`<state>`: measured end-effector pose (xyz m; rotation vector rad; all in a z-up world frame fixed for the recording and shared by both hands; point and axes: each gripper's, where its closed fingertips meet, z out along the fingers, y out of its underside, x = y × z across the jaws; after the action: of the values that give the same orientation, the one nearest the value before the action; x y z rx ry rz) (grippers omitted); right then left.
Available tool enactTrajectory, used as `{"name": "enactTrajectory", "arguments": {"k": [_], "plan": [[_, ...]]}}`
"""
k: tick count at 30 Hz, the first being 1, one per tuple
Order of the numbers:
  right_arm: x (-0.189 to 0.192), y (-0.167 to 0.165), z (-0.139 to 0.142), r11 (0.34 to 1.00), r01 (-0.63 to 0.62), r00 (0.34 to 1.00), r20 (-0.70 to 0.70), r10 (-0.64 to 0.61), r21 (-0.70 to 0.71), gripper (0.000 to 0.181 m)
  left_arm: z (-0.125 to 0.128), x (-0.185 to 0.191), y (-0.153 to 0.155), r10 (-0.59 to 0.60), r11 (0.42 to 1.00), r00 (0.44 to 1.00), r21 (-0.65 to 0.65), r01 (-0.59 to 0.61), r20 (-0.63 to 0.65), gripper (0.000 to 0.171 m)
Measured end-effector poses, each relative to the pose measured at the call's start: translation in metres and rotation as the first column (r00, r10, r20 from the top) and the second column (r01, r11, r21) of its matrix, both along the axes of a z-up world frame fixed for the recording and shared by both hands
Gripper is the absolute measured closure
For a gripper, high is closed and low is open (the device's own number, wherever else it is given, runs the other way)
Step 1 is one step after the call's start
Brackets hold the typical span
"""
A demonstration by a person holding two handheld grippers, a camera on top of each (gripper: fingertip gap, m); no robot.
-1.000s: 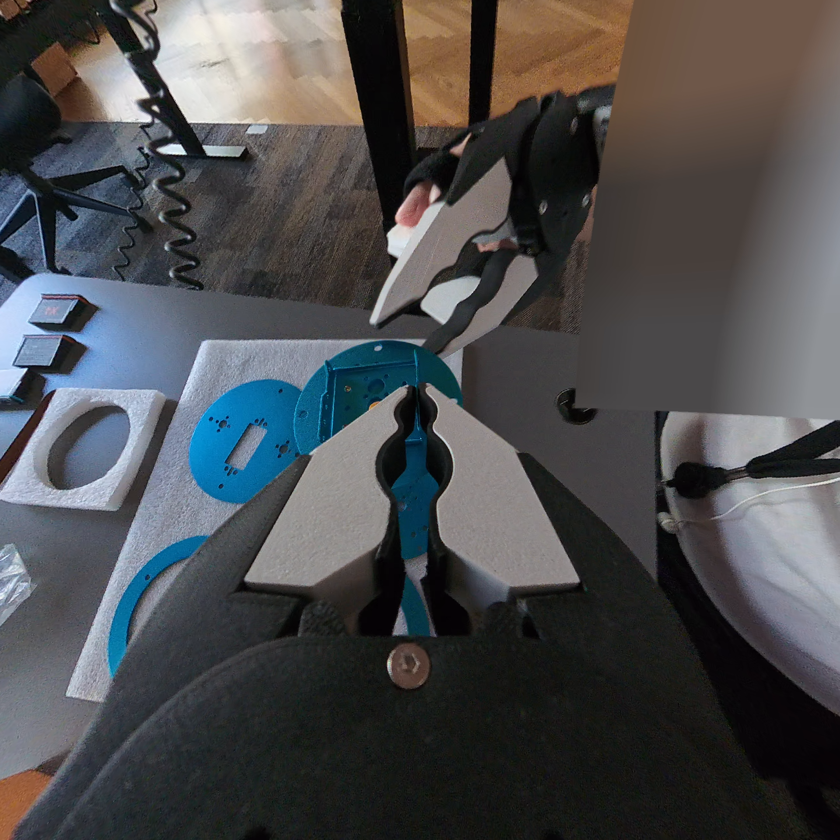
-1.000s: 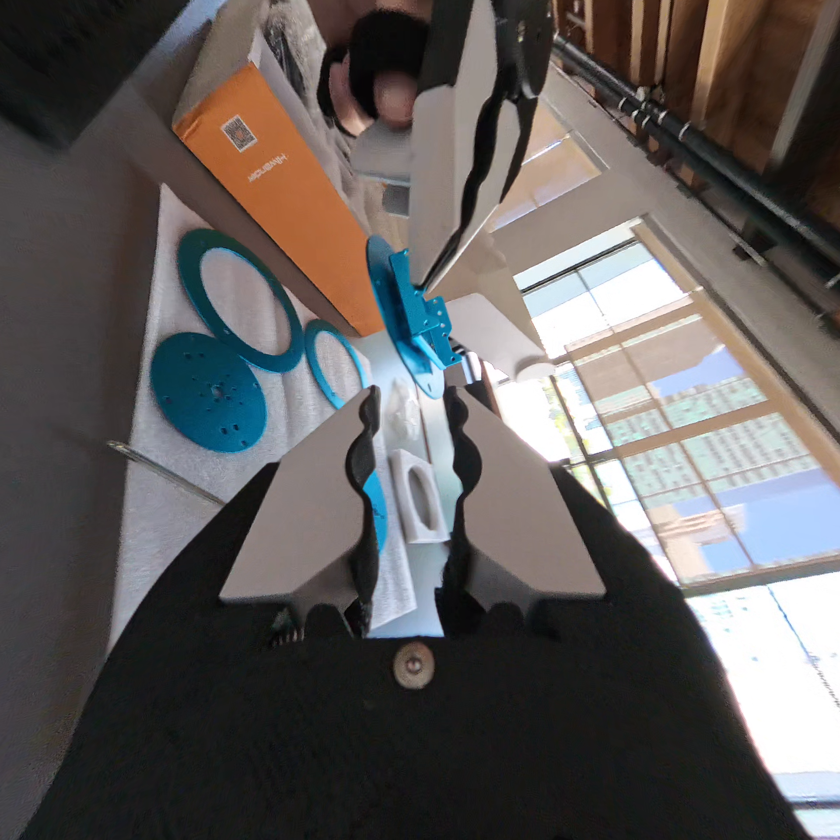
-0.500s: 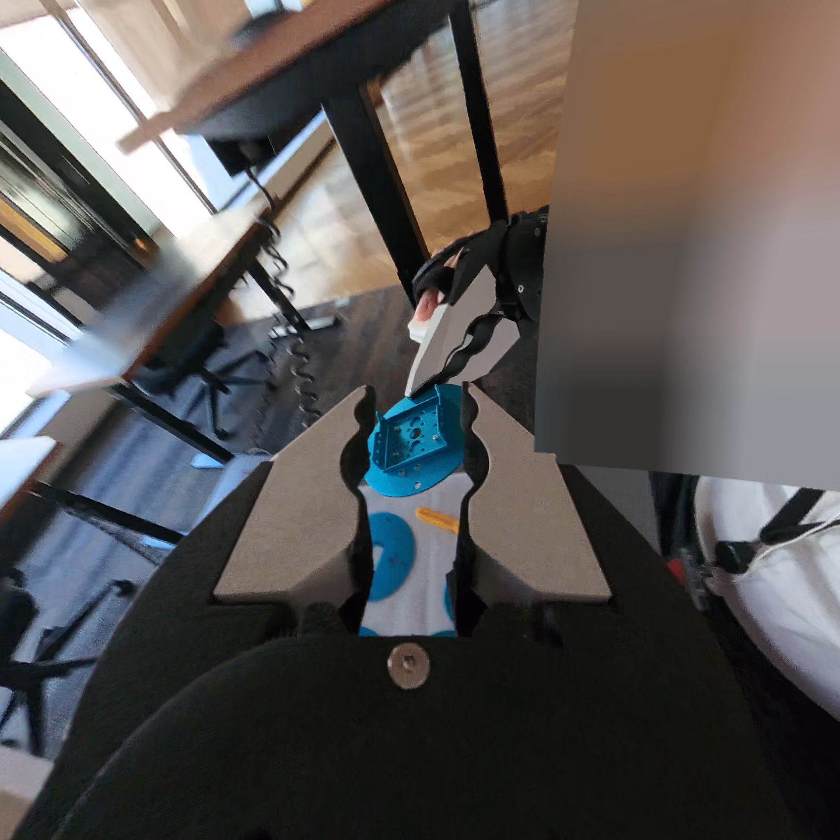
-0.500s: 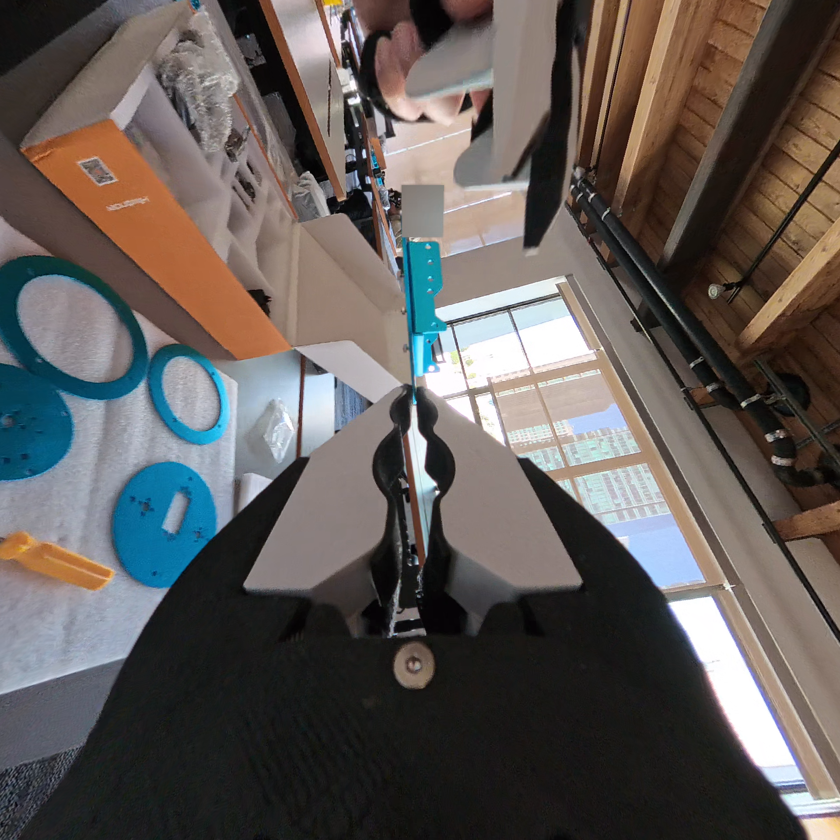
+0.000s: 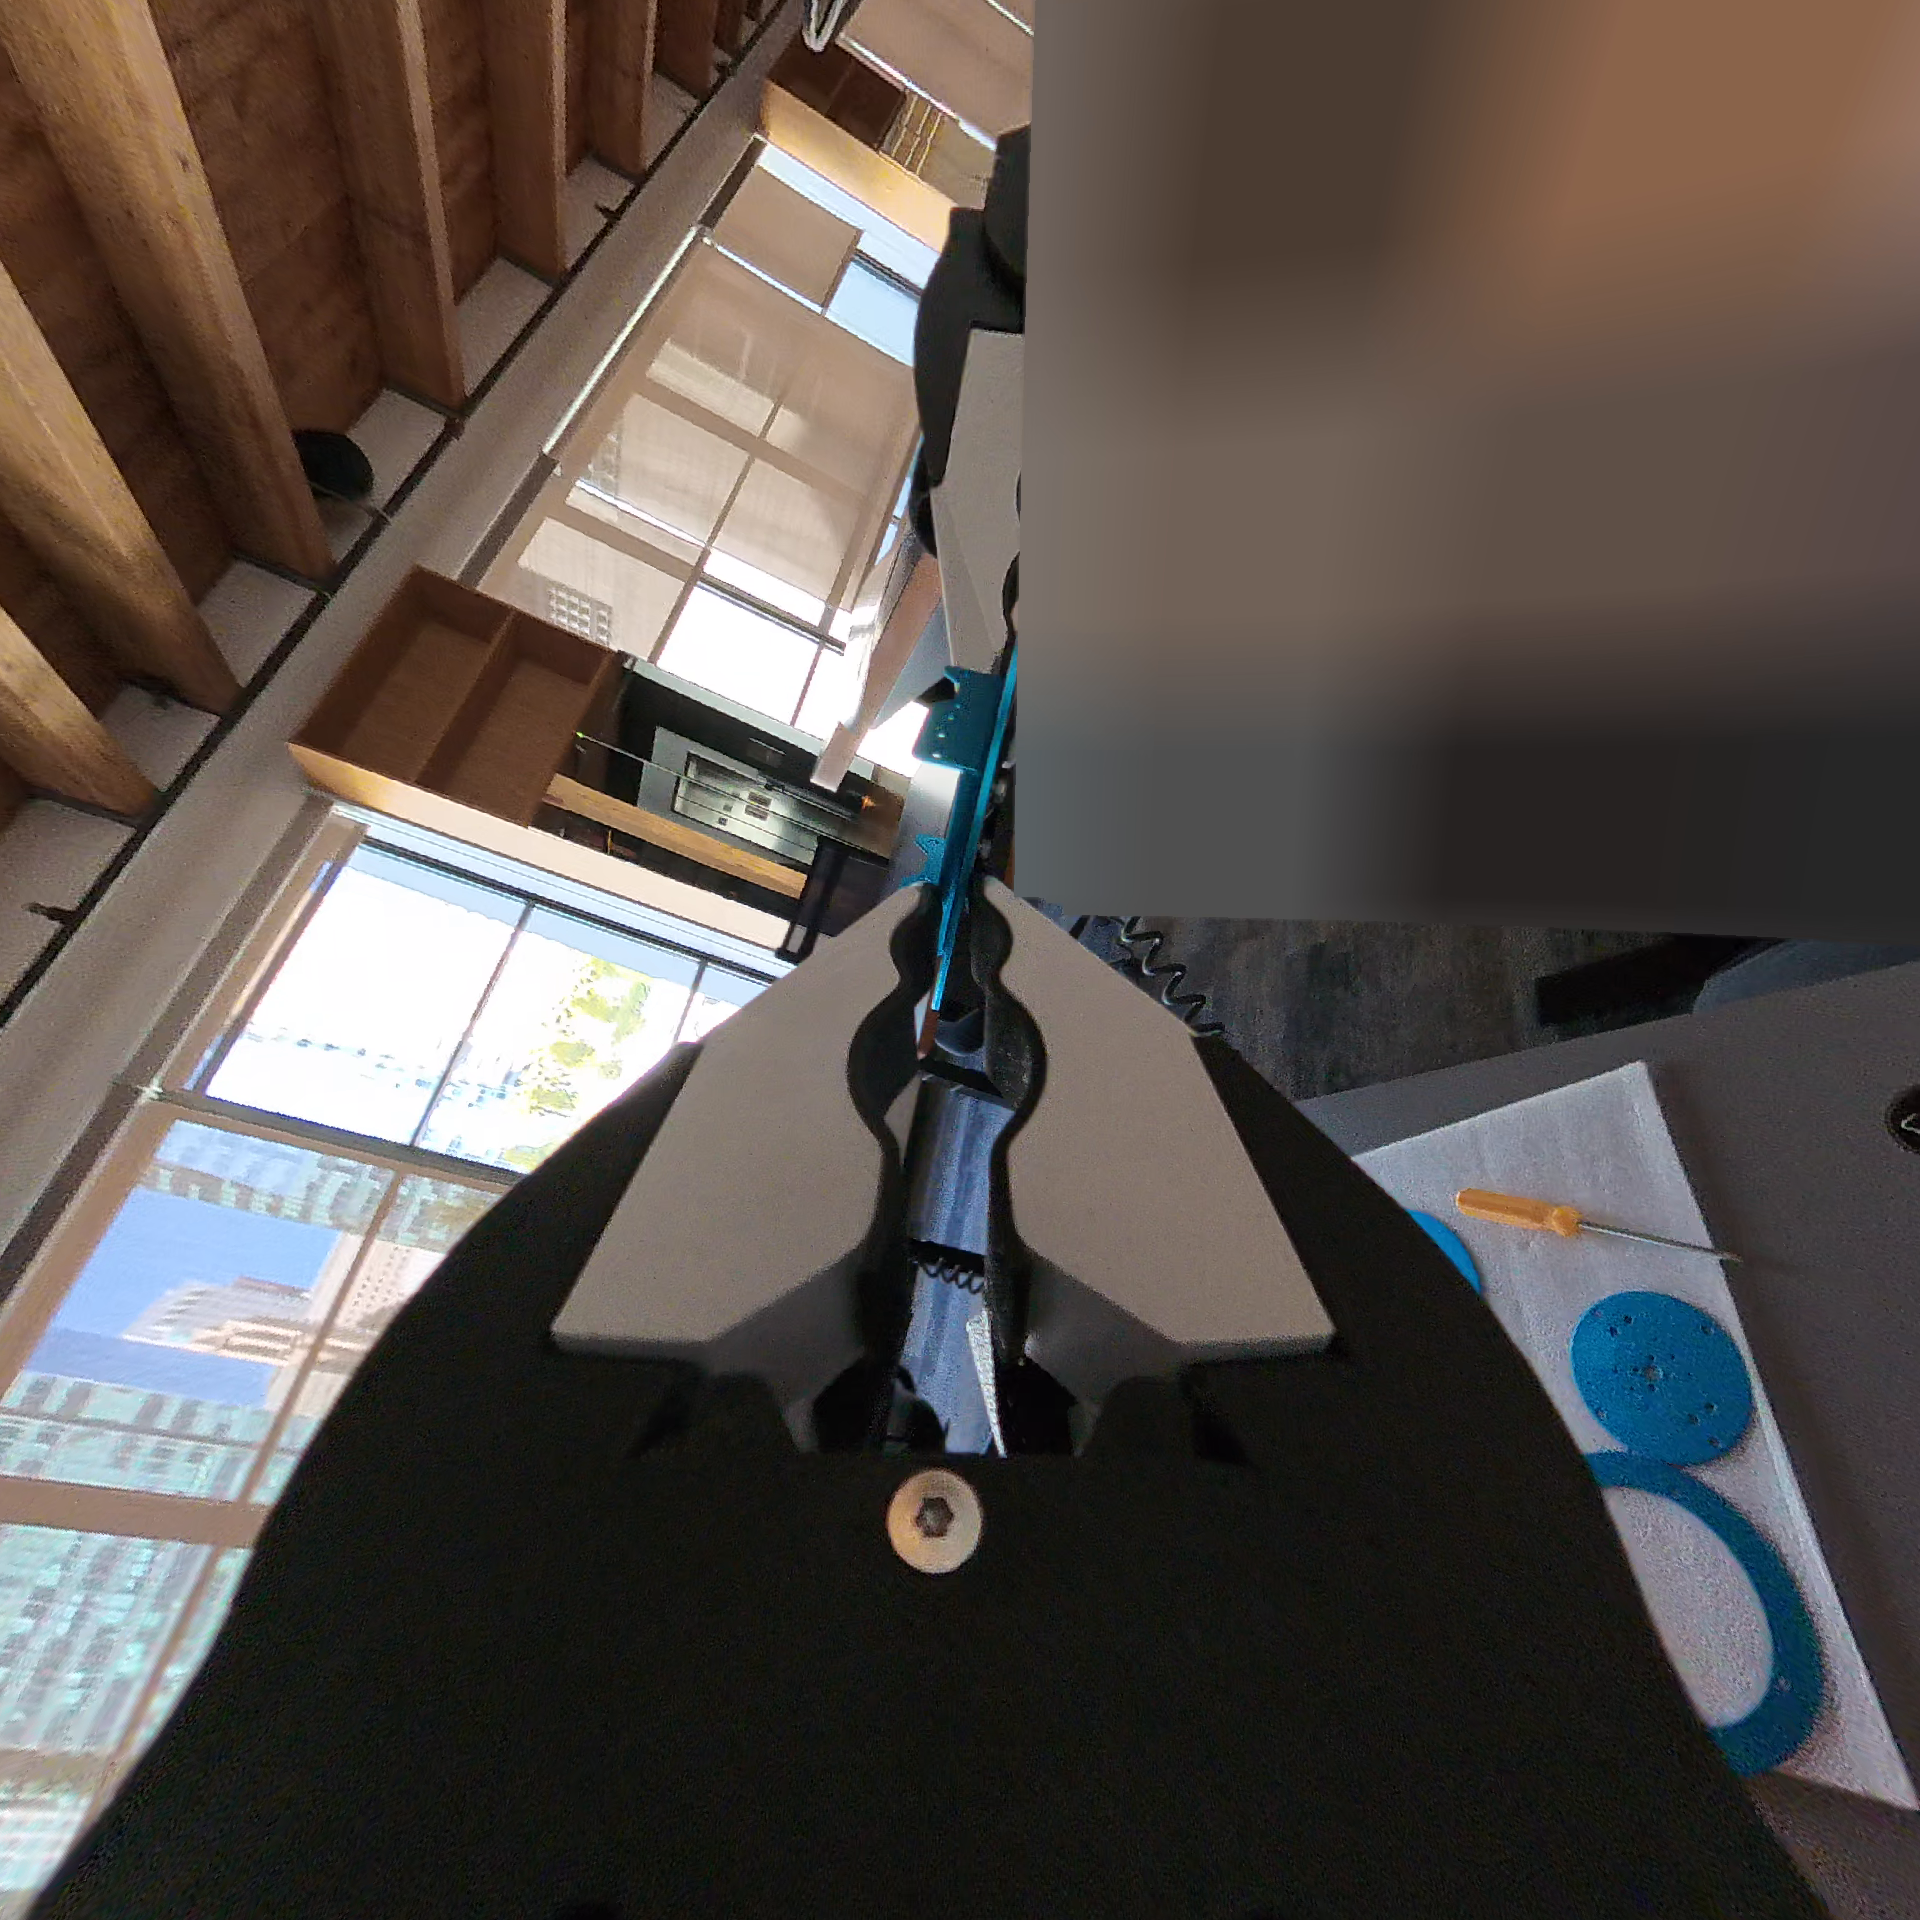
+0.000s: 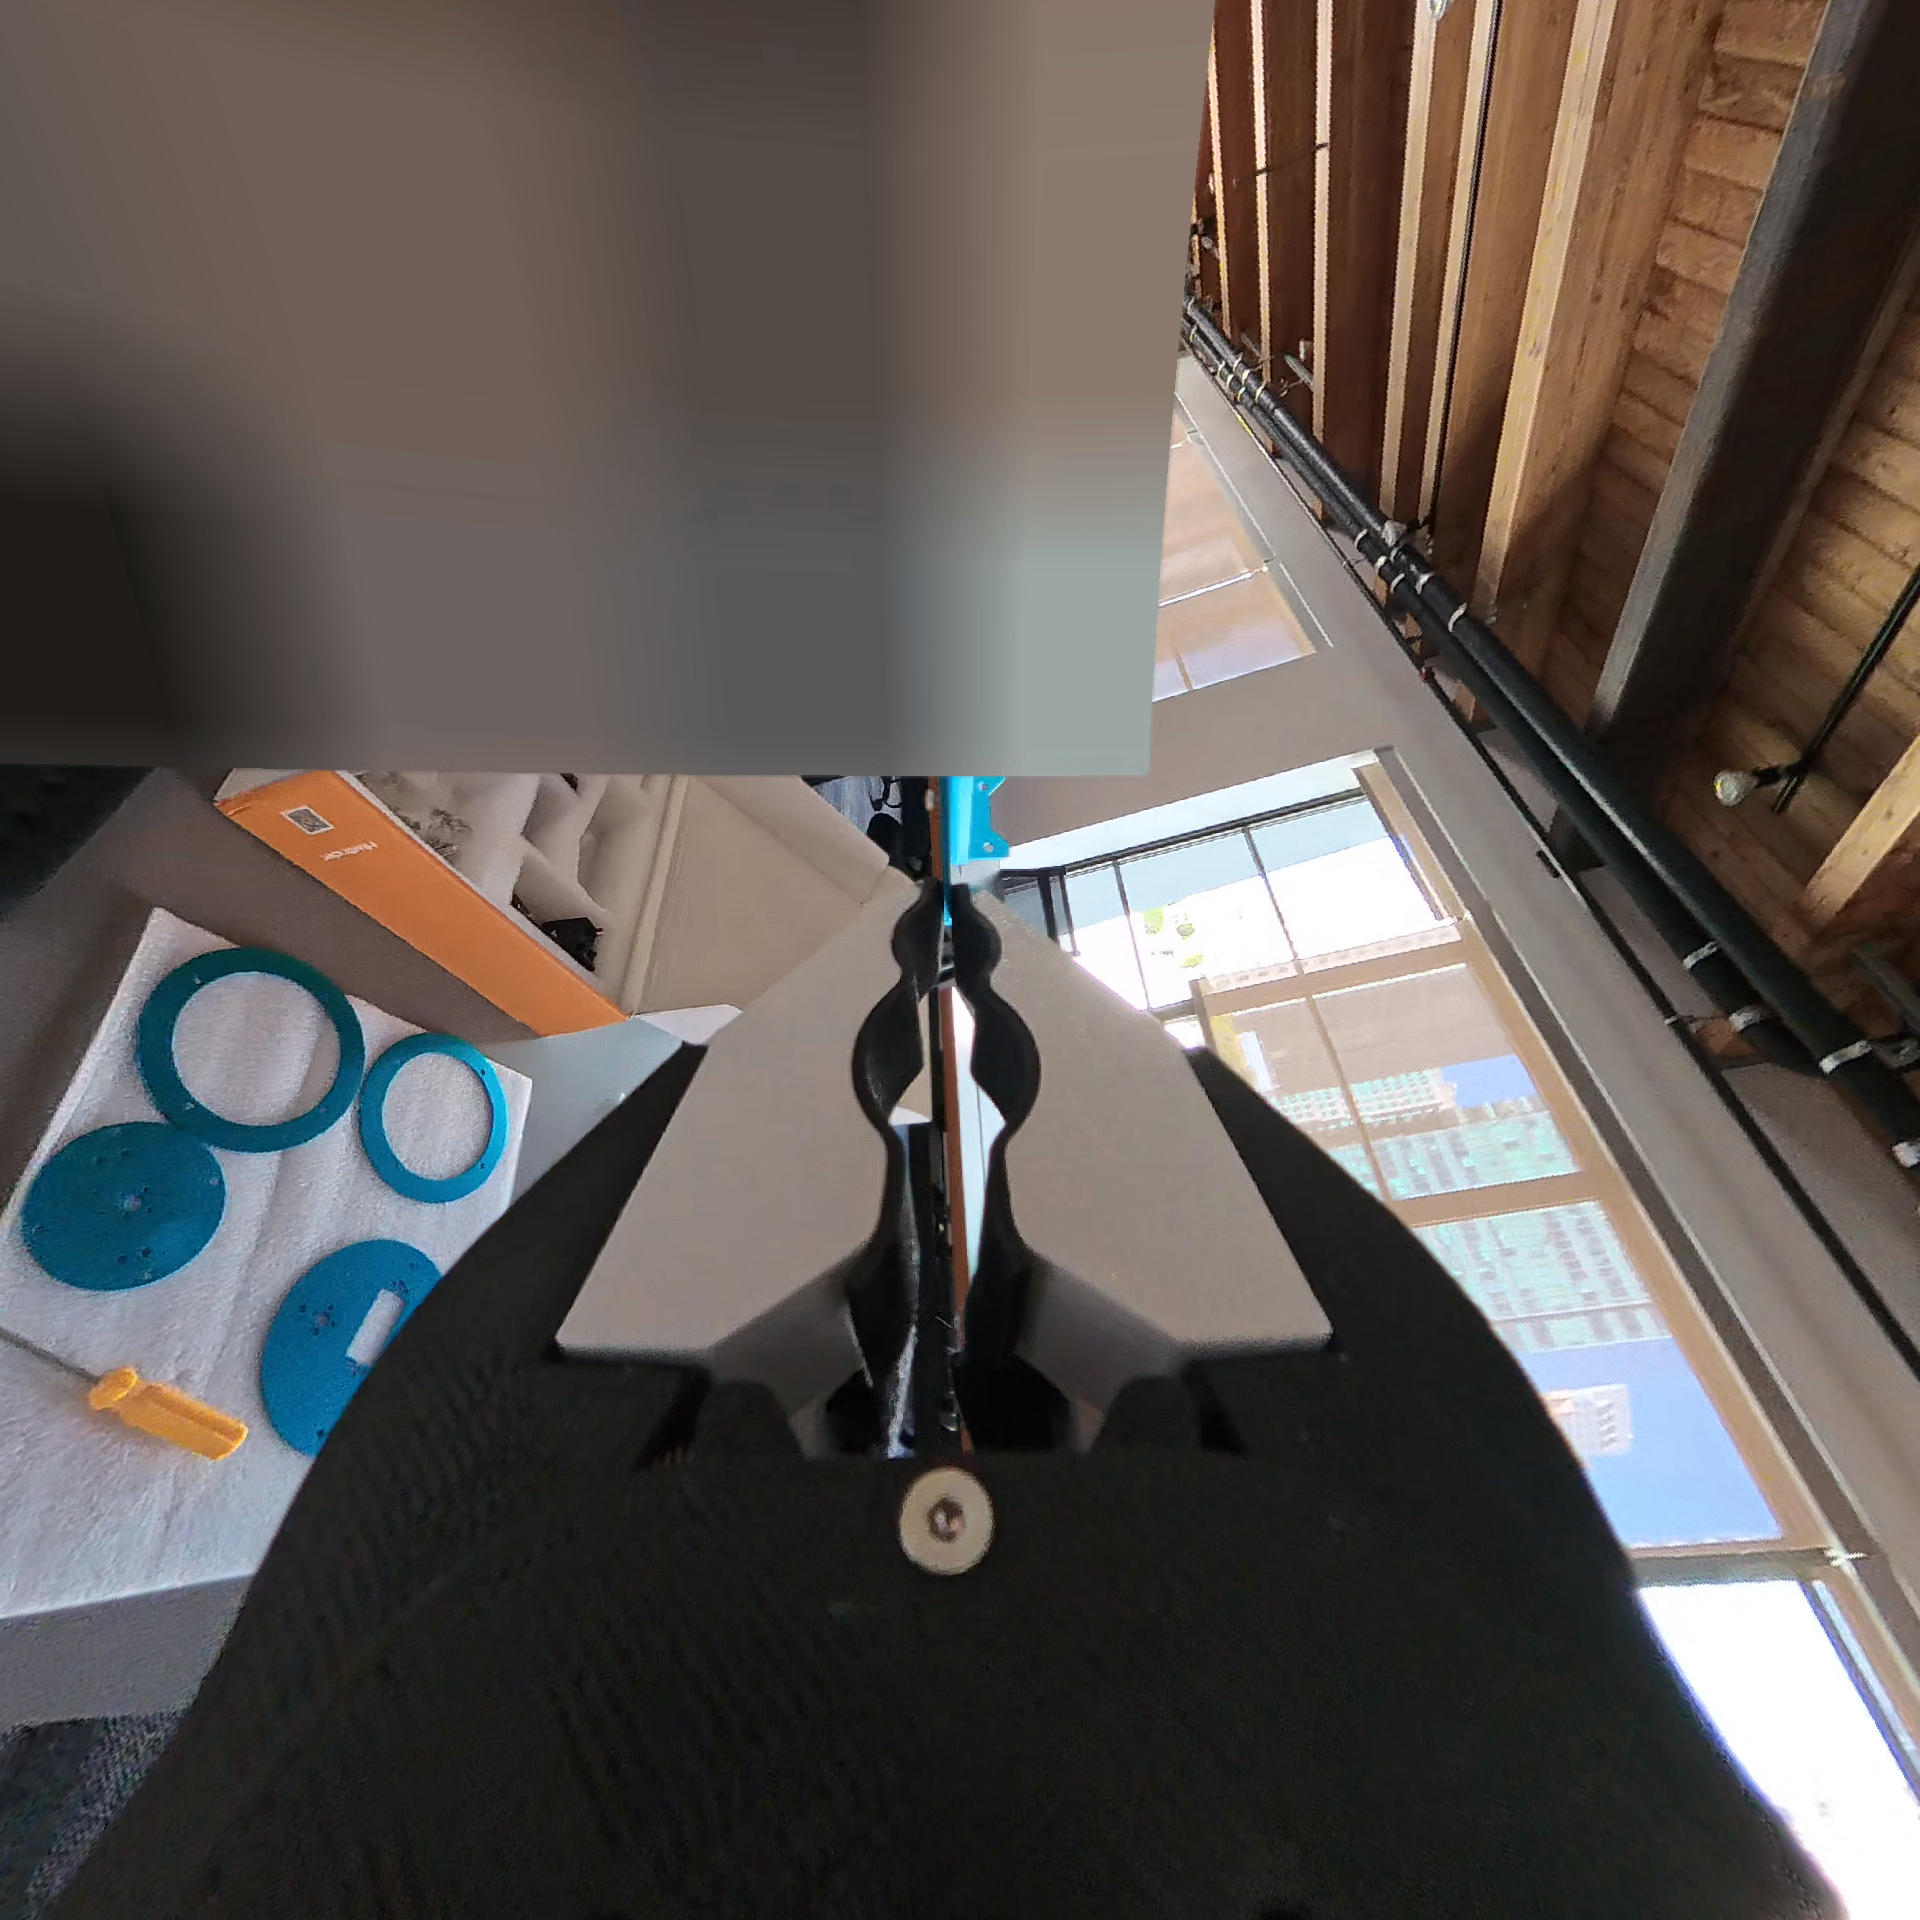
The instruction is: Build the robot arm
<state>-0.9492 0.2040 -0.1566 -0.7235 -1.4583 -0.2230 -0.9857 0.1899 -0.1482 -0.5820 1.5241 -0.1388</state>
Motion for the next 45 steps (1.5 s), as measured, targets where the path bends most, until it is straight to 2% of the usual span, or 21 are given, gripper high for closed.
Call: {"name": "enactTrajectory", "arguments": {"k": [5,9,14,20,30,45], "plan": [[-0.012,-0.039,0.021,0.999,-0.040,0.999,0.024,0.040,0.020,0.181,0.018,-0.012,-0.041,0.024,0.993,0.999,0.114,-0.021,-0.024,0.171],[-0.020,-0.067,0.034,0.989,-0.101,0.995,0.030,0.098,0.104,0.181,0.030,-0.019,-0.075,0.047,0.976,0.998,0.212,-0.040,-0.031,0.171],[-0.028,-0.095,0.034,0.974,-0.147,0.989,0.042,0.142,0.175,0.181,0.027,-0.025,-0.107,0.076,0.943,0.996,0.326,-0.058,-0.043,0.171],[-0.038,-0.116,0.025,0.954,-0.153,0.988,0.056,0.143,0.258,0.181,0.017,-0.035,-0.129,0.073,0.906,0.996,0.421,-0.047,-0.045,0.171],[-0.044,-0.125,0.012,0.943,-0.150,0.989,0.049,0.142,0.297,0.180,0.004,-0.043,-0.125,0.081,0.903,0.995,0.427,-0.049,-0.056,0.171],[-0.033,-0.108,0.000,0.951,-0.142,0.990,0.054,0.132,0.276,0.181,-0.008,-0.032,-0.107,0.117,0.900,0.989,0.430,-0.069,-0.088,0.171]]}}
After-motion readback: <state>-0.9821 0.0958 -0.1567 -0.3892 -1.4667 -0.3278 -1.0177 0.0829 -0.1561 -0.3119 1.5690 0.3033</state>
